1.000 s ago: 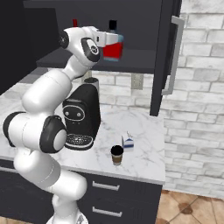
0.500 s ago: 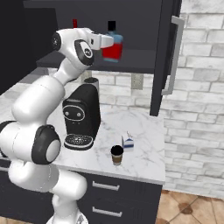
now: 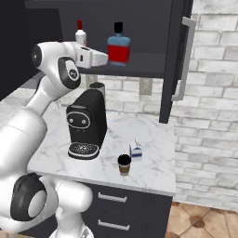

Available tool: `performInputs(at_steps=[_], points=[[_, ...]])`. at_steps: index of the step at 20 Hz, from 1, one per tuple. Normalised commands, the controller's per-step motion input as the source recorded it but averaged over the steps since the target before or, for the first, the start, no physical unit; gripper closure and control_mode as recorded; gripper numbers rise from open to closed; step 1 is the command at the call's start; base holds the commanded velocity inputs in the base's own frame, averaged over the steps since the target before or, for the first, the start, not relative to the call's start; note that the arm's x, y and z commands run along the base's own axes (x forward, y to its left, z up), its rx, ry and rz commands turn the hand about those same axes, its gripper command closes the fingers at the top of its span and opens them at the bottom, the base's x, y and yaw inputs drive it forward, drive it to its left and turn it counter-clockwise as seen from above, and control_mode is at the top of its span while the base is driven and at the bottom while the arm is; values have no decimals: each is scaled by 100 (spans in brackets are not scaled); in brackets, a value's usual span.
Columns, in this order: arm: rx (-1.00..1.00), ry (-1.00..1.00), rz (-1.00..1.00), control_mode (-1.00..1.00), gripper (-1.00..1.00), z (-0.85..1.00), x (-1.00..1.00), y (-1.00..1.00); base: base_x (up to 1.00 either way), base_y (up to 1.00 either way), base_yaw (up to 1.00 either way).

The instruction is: Sort all alcoholic drinks to one cabinet, and non-alcoholic drinks to the other.

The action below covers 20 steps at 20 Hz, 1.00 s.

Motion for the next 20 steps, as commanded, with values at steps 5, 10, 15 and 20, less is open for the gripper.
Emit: performInputs(at_steps=[5,10,15,20], points=[[5,24,0,-100,-100,-37,-100,0,0,0,0],[1,25,0,-100,-100,-64,-97,-3,0,0,0],[0,28,0,-100,-100,-50,-57,0,0,0,0],[3,17,0,-100,-100,-70,-15,-4,0,0,0]])
